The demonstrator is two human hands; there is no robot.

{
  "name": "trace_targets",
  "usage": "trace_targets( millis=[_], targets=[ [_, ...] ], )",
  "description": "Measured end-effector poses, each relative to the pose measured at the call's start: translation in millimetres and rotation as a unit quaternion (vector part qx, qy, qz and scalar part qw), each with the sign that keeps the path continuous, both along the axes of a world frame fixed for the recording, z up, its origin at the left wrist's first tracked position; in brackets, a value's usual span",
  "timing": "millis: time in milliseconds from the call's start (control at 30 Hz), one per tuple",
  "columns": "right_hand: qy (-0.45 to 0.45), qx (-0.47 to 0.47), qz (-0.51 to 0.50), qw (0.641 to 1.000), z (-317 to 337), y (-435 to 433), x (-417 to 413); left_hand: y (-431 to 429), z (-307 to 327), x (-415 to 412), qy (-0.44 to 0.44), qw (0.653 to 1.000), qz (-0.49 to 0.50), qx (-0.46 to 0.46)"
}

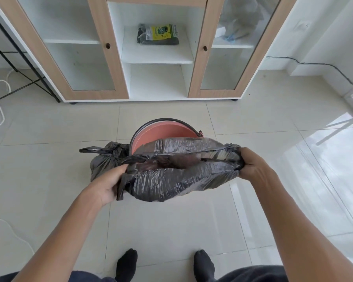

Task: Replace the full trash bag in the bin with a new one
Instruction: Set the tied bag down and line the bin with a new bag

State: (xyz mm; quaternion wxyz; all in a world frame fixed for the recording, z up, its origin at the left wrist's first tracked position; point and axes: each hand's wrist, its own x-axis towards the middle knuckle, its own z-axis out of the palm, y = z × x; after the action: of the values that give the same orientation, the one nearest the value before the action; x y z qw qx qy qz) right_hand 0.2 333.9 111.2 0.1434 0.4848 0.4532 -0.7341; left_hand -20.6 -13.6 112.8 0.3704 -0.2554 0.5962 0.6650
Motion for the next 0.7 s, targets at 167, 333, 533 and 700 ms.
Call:
trace_targets(
  millis=[167, 333, 533, 700],
  targets=[
    [-0.022, 0.219, 0.081, 0.972, -2, -11, -1, 3, 3, -8, -0.002, 0.993, 0.112, 0.024],
    [0.012, 0.282, 0.078, 0.956, -11, -19, -2, 4, -3, -9, 0.016, 0.988, 0.142, 0.054],
    [0.018, 0.413, 0.155, 0.897, -17, -14, -14, 9, -13, -15, 0.014, 0.990, 0.139, -0.026],
    [0.130, 0.667, 0.292, 0.673, -8, -47, -25, 17, -17, -24, 0.051, 0.985, 0.135, -0.098]
  ],
)
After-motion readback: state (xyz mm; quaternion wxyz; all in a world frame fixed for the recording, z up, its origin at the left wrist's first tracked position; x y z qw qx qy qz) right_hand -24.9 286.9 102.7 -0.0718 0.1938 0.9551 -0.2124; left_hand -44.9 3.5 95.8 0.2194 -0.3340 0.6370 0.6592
